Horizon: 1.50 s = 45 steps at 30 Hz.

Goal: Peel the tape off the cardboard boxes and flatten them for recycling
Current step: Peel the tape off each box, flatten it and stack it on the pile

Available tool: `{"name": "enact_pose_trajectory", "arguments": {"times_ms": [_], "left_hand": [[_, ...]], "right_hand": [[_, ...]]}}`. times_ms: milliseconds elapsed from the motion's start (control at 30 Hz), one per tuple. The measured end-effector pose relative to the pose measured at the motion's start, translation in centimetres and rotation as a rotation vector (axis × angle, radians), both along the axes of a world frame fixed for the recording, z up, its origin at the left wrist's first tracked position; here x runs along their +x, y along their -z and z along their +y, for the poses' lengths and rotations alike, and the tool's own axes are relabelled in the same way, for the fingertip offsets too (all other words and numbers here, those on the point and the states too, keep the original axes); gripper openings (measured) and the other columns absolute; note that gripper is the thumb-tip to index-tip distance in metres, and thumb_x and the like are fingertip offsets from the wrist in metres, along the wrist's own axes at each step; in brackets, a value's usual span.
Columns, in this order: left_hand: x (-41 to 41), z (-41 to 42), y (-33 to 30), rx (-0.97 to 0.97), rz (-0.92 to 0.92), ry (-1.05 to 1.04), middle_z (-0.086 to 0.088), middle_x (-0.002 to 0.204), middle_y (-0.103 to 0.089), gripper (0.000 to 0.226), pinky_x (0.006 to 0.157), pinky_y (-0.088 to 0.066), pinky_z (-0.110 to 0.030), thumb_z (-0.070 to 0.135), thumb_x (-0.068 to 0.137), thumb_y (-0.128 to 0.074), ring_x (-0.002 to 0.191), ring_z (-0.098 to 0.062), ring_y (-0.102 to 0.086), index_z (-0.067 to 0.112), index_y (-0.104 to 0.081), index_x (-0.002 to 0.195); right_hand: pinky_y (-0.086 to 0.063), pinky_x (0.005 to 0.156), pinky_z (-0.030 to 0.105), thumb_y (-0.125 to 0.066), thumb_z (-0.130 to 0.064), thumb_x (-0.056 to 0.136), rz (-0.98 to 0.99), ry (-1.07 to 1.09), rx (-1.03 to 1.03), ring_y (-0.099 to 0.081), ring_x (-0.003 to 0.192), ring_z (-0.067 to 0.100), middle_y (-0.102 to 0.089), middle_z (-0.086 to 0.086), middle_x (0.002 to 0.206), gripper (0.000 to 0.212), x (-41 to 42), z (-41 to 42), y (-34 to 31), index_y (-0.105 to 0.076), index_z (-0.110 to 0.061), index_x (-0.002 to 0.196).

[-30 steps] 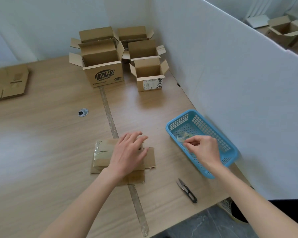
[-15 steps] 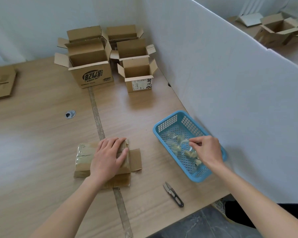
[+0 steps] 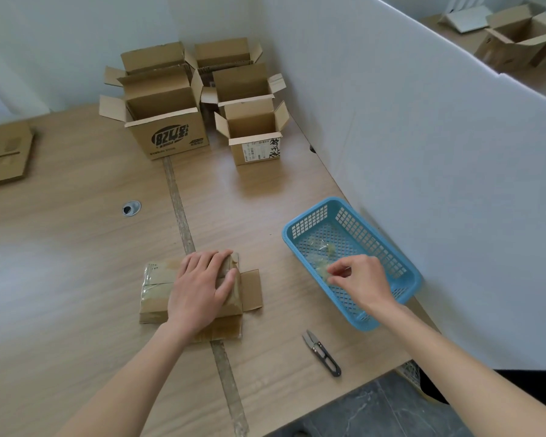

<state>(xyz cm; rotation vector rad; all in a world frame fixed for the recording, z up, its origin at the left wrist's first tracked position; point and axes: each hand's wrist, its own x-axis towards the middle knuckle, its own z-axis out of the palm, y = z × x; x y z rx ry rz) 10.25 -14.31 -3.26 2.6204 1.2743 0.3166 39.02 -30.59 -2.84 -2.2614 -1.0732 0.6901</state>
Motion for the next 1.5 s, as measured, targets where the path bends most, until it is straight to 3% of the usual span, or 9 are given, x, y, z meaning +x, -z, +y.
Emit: {"name": "enact_pose_trajectory", "arguments": {"times_ms": [100, 200, 367, 533, 633, 833, 1067, 1200, 1500], "left_hand": [[0.0, -0.1, -0.1, -0.001, 0.003, 0.003, 0.009, 0.129, -0.057, 0.051, 0.114, -0.032, -0.038, 0.057, 0.099, -0.031, 0.125, -0.017, -0.045, 0.032, -0.051, 0.139], [0.1, -0.1, -0.3, 0.012, 0.004, 0.007, 0.009, 0.128, -0.058, 0.050, 0.114, -0.032, -0.038, 0.055, 0.099, -0.033, 0.123, -0.016, -0.045, 0.030, -0.053, 0.138], [0.1, -0.2, -0.4, 0.024, -0.018, 0.011, 0.008, 0.126, -0.059, 0.049, 0.113, -0.032, -0.037, 0.053, 0.099, -0.035, 0.121, -0.014, -0.044, 0.028, -0.055, 0.136], [0.0, -0.1, -0.4, 0.021, -0.019, 0.018, 0.010, 0.127, -0.059, 0.050, 0.115, -0.032, -0.037, 0.054, 0.099, -0.036, 0.121, -0.012, -0.043, 0.029, -0.055, 0.138], [-0.1, -0.1, -0.6, 0.016, -0.022, 0.028, 0.009, 0.128, -0.059, 0.051, 0.115, -0.030, -0.037, 0.055, 0.099, -0.035, 0.122, -0.014, -0.045, 0.028, -0.055, 0.139], [-0.2, -0.2, -0.6, 0.024, -0.043, 0.036, 0.010, 0.127, -0.059, 0.049, 0.116, -0.026, -0.034, 0.053, 0.101, -0.034, 0.122, -0.014, -0.046, 0.028, -0.055, 0.138], [-0.2, -0.2, -0.6, 0.033, -0.050, 0.038, 0.010, 0.127, -0.060, 0.050, 0.116, -0.025, -0.032, 0.052, 0.100, -0.036, 0.122, -0.014, -0.047, 0.027, -0.056, 0.137], [-0.2, -0.2, -0.5, 0.055, -0.063, 0.033, 0.009, 0.124, -0.061, 0.049, 0.114, -0.026, -0.032, 0.052, 0.100, -0.038, 0.119, -0.013, -0.045, 0.026, -0.058, 0.136], [-0.2, -0.2, -0.3, 0.059, -0.048, 0.026, 0.010, 0.125, -0.060, 0.048, 0.114, -0.027, -0.032, 0.052, 0.099, -0.037, 0.119, -0.013, -0.044, 0.028, -0.057, 0.136]], "right_hand": [[-0.051, 0.073, 0.005, -0.087, -0.017, 0.078, 0.018, -0.012, 0.021, -0.063, 0.070, -0.015, -0.067, -0.025, 0.074, 0.026, -0.5, -0.1, 0.7, -0.080, -0.024, 0.103], [-0.043, 0.069, -0.002, -0.081, -0.023, 0.086, 0.050, -0.065, 0.002, -0.061, 0.076, -0.018, -0.075, -0.019, 0.092, 0.022, -0.7, -0.1, 1.2, -0.079, -0.025, 0.108], [-0.054, 0.086, 0.017, -0.076, -0.042, 0.087, 0.138, -0.137, -0.036, -0.066, 0.090, -0.009, -0.073, -0.017, 0.110, 0.032, -1.0, -0.3, 0.6, -0.075, -0.028, 0.115], [-0.050, 0.075, 0.018, -0.080, -0.036, 0.085, -0.016, -0.103, 0.018, -0.067, 0.079, -0.006, -0.061, -0.019, 0.102, 0.042, -1.4, 0.1, -0.5, -0.068, -0.034, 0.125], [-0.051, 0.082, 0.026, -0.076, -0.036, 0.088, -0.084, -0.133, 0.000, -0.066, 0.077, -0.003, -0.058, -0.016, 0.104, 0.042, -1.7, 0.6, -0.8, -0.067, -0.032, 0.129], [-0.056, 0.087, 0.035, -0.069, -0.027, 0.095, -0.150, -0.098, 0.030, -0.064, 0.081, 0.003, -0.071, -0.008, 0.099, 0.017, -1.8, 1.0, -0.5, -0.078, -0.022, 0.109], [-0.058, 0.077, 0.026, -0.088, -0.014, 0.076, -0.041, 0.006, 0.021, -0.065, 0.076, -0.002, -0.066, -0.016, 0.086, 0.023, -1.6, 1.2, 0.1, -0.075, -0.032, 0.083], [-0.055, 0.076, 0.016, -0.086, -0.025, 0.080, 0.025, -0.006, -0.003, -0.067, 0.077, -0.008, -0.074, -0.019, 0.087, 0.017, -1.6, 0.8, 0.7, -0.080, -0.029, 0.096], [-0.053, 0.095, 0.021, -0.071, -0.045, 0.091, 0.174, -0.234, -0.135, -0.063, 0.095, -0.014, -0.073, -0.020, 0.111, 0.027, -2.0, -0.3, 0.4, -0.077, -0.029, 0.112]]}}
